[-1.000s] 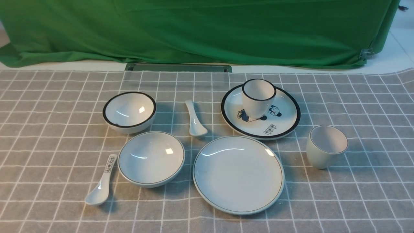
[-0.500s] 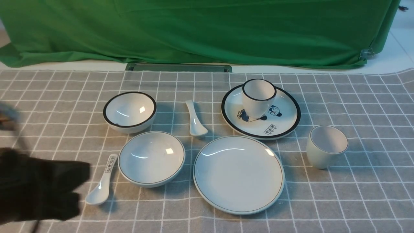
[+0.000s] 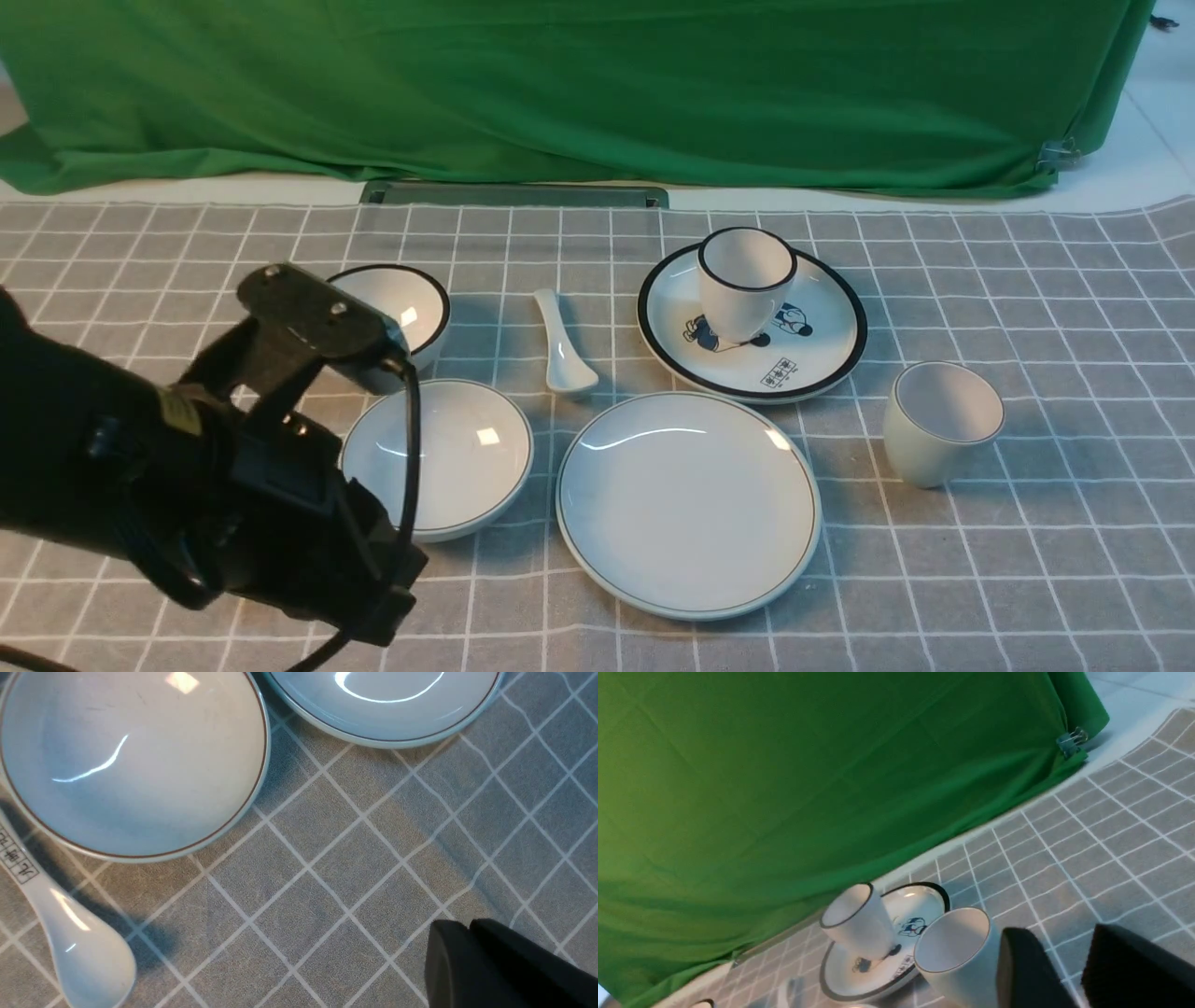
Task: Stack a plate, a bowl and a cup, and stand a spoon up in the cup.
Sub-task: Use the left arm to grab a blue rice bowl
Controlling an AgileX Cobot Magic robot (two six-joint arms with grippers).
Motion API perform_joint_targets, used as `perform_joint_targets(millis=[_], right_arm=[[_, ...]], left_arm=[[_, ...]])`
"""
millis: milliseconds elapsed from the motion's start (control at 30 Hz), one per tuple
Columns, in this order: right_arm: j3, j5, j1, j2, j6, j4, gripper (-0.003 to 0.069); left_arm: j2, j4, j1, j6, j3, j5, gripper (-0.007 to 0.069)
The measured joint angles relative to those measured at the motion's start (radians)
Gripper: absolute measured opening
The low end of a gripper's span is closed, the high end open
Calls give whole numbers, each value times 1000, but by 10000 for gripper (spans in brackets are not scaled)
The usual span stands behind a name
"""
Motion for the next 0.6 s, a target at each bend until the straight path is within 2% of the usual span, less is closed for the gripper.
perform_joint_targets(millis=[100, 133, 167, 233, 367, 567, 600], right_arm=[[-74, 183, 33, 38, -30, 4, 224], [-155, 295, 59, 86, -94, 7, 213], [-181, 334, 69, 104, -114, 8, 211], [-338, 561, 137, 224, -237, 3, 204], [-634, 874, 252, 495, -398, -63, 199], [-773, 948, 322, 650, -483, -91, 199], [-785, 945, 334, 667, -496, -93, 199]], left_arm=[[45, -1, 0, 31, -12, -14, 17], [73, 3, 0, 42, -27, -15, 17], [84, 5, 0, 47, -33, -15, 17], [151, 8, 0, 72, -71, -16, 17], [294, 63, 0, 187, -140, -35, 54], [400, 139, 0, 212, -200, -49, 204], [422, 146, 0, 217, -208, -58, 265]])
